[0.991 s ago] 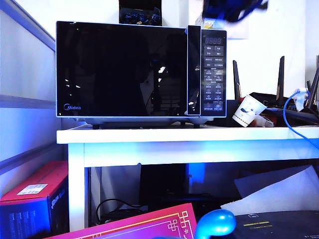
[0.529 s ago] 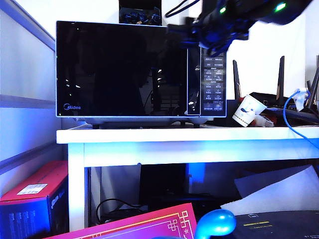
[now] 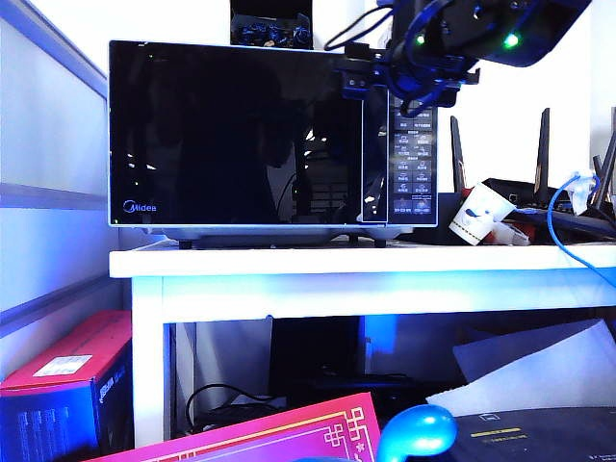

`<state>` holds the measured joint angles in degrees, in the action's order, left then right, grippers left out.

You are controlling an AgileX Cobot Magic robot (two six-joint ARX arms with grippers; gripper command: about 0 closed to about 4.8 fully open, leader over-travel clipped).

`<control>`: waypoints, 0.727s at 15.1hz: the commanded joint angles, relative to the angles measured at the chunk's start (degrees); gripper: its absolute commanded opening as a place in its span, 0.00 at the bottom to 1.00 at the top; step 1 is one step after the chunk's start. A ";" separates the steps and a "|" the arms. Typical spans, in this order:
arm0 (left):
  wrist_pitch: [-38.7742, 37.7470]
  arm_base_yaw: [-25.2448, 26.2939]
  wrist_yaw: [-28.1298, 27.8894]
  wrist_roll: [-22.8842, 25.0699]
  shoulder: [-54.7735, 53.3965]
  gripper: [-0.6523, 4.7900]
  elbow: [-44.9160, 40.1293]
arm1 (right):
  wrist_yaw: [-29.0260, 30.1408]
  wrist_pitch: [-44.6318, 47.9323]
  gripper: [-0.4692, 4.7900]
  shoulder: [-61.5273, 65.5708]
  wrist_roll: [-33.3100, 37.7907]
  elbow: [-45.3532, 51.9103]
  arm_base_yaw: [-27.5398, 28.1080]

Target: Open the microwave door, place the box of snacks from the top of the microwave inside, then close the microwave door.

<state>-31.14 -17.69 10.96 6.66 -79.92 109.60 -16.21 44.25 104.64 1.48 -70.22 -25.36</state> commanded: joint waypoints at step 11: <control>0.37 -0.02 0.66 1.77 0.28 0.11 0.24 | 4.96 -3.10 0.58 8.33 -0.07 -9.31 1.70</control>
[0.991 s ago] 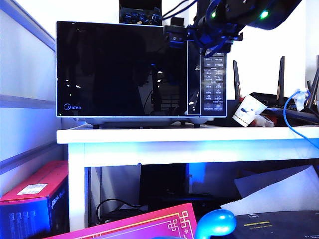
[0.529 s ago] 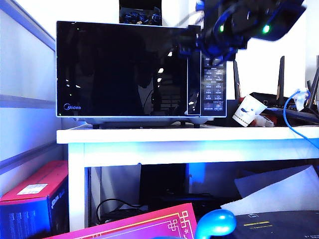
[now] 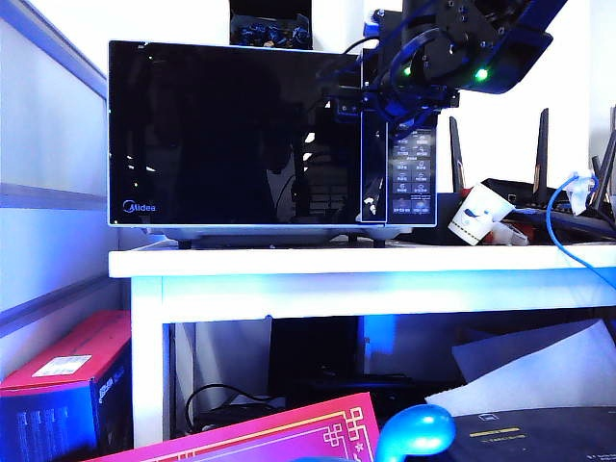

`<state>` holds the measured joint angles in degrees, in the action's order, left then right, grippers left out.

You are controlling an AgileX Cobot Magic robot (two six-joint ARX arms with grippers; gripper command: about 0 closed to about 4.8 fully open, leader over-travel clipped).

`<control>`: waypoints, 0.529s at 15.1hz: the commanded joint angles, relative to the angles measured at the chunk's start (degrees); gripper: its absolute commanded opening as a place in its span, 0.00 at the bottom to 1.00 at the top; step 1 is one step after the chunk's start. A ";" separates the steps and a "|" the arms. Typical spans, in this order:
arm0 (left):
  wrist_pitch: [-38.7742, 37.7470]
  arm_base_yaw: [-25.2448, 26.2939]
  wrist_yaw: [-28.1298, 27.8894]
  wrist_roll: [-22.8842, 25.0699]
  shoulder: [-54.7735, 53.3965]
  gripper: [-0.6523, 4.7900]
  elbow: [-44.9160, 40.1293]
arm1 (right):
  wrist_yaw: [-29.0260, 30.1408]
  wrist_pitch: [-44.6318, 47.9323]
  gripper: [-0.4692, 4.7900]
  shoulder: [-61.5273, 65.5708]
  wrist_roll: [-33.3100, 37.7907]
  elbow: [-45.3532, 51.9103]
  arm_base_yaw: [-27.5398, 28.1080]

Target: Open the microwave door, place the box of snacks from the top of the microwave inside, then close the microwave door.

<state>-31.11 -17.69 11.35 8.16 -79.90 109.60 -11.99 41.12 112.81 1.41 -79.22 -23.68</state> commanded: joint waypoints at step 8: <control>0.33 -0.02 0.24 0.42 0.24 0.11 0.24 | 0.46 -0.57 0.40 -0.28 -0.17 -0.31 0.00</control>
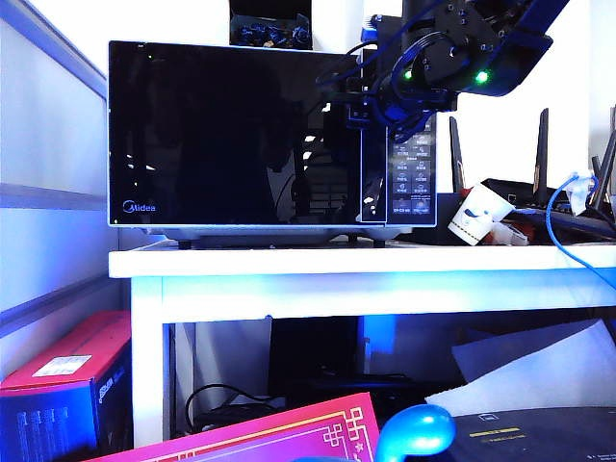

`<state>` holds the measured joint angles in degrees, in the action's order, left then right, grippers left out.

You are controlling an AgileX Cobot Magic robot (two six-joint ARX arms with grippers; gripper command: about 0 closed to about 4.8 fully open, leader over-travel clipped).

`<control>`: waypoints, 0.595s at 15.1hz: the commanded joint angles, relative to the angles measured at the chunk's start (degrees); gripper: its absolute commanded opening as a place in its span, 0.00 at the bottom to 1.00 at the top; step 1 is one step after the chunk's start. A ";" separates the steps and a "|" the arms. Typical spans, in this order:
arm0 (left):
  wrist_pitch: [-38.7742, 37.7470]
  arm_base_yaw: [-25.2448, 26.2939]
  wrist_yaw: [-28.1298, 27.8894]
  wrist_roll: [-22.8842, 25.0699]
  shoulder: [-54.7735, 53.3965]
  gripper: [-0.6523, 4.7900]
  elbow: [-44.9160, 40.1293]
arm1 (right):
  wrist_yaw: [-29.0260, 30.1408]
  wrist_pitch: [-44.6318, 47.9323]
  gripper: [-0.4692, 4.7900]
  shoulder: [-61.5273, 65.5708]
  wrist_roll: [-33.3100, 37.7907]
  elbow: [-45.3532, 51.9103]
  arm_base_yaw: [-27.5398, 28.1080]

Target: Open the microwave door, place the box of snacks from the top of the microwave inside, then close the microwave door.

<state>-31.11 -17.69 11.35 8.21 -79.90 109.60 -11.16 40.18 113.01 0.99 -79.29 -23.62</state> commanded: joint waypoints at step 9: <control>-0.11 -0.02 0.28 0.37 0.24 0.11 0.22 | -0.90 -11.69 0.40 -5.22 0.28 -0.24 -0.07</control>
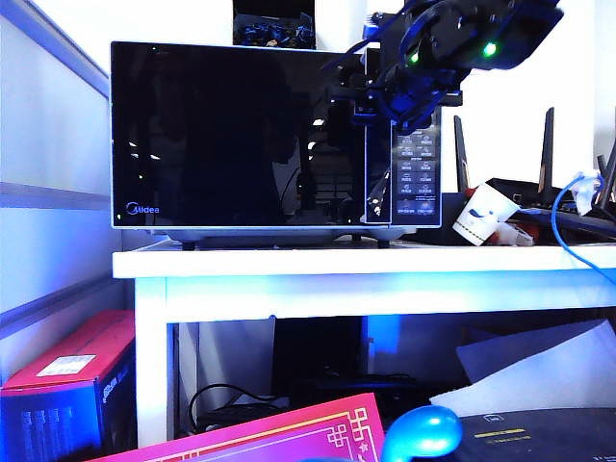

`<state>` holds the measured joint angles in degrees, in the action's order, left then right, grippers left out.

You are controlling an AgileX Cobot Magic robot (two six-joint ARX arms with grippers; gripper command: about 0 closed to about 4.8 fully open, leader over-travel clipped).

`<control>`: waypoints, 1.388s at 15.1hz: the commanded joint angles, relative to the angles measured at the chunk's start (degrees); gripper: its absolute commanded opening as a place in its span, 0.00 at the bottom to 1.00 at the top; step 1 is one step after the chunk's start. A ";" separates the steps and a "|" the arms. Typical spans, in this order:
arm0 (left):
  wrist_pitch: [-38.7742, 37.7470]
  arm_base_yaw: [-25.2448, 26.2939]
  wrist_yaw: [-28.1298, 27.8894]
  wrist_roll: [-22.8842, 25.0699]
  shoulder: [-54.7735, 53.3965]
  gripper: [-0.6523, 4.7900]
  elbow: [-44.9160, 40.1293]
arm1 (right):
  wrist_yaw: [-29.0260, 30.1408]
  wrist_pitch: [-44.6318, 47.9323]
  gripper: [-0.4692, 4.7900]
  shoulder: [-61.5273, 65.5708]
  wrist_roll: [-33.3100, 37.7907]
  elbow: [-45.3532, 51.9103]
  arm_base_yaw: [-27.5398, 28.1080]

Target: Open the microwave door, place the box of snacks from the top of the microwave inside, then close the microwave door.

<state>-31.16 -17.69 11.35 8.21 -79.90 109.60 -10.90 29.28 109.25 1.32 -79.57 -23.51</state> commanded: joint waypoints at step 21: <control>-0.07 -0.02 0.28 0.39 0.24 0.11 0.22 | -0.87 -17.86 0.79 -16.57 -7.50 0.04 1.75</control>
<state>-31.64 -17.69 11.38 8.34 -79.90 109.60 -11.38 12.14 93.95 -5.58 -79.31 -22.63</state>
